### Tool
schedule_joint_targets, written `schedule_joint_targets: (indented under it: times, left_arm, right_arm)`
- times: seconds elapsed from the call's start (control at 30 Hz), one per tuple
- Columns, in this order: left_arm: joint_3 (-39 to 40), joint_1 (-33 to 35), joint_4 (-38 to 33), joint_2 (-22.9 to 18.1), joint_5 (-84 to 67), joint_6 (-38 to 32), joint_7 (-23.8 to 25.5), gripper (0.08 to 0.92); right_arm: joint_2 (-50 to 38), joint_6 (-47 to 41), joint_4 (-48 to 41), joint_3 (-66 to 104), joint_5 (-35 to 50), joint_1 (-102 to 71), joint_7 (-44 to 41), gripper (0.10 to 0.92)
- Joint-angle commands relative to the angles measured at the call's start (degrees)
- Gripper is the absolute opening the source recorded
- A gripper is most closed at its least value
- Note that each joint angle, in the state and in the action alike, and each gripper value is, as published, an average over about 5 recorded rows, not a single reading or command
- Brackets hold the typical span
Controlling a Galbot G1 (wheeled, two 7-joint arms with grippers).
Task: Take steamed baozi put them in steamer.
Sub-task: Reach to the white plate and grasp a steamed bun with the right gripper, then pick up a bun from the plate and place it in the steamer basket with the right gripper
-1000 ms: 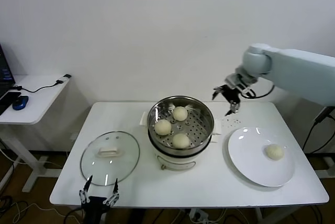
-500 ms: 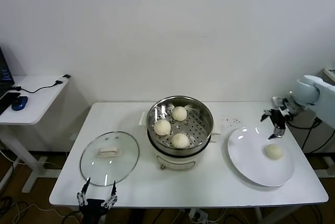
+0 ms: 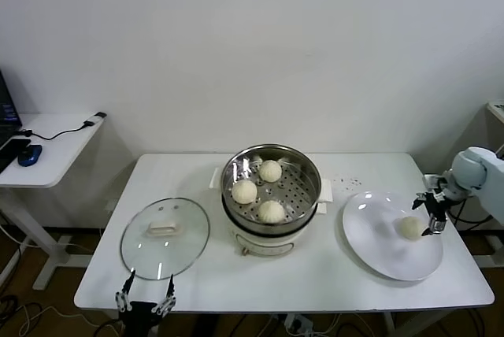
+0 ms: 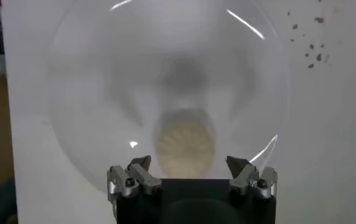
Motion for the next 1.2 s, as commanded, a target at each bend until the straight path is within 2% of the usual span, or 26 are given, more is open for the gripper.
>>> schedule_joint_targets:
  times: [0.03, 0.4, 0.5, 0.7, 0.83, 0.97, 1.2]
  left_arm:
    - [-0.02, -0.05, 0.23, -0.06, 0.05, 0.07, -0.06, 0.823]
    - [0.09, -0.60, 0.68, -0.06, 0.45, 0.34, -0.10, 0.823]
    - [0.18, -0.70, 0.74, -0.09, 0.70, 0.37, -0.11, 0.823]
    - [0.24, -0.79, 0.71, -0.10, 0.97, 0.34, -0.13, 0.823]
    - [0.28, -0.76, 0.60, -0.09, 0.91, 0.25, -0.10, 0.823]
    - [0.38, -0.51, 0.48, 0.03, 0.77, 0.05, -0.01, 0.823]
    - [0.77, -0.26, 0.04, 0.11, 0.30, -0.39, 0.07, 0.823]
  right_arm:
    - [5.23, 2.11, -7.66, 6.04, -4.31, -4.99, -0.60, 0.823]
    - [7.35, 2.66, -9.92, 5.34, -4.55, -4.27, -1.80, 0.820]
    - [7.24, 2.62, -9.70, 4.77, -4.55, -3.77, -2.35, 0.781]
    - [6.17, 2.13, -8.27, 2.56, -2.45, -2.03, -2.91, 0.625]
    - [4.38, -0.51, -4.86, -2.73, 4.60, 1.94, -2.93, 0.566]
    - [3.83, -3.51, -1.04, -12.35, 12.86, 12.22, -2.79, 0.549]
    - [10.02, -7.65, 3.23, -34.25, 31.51, 35.69, -1.94, 0.543]
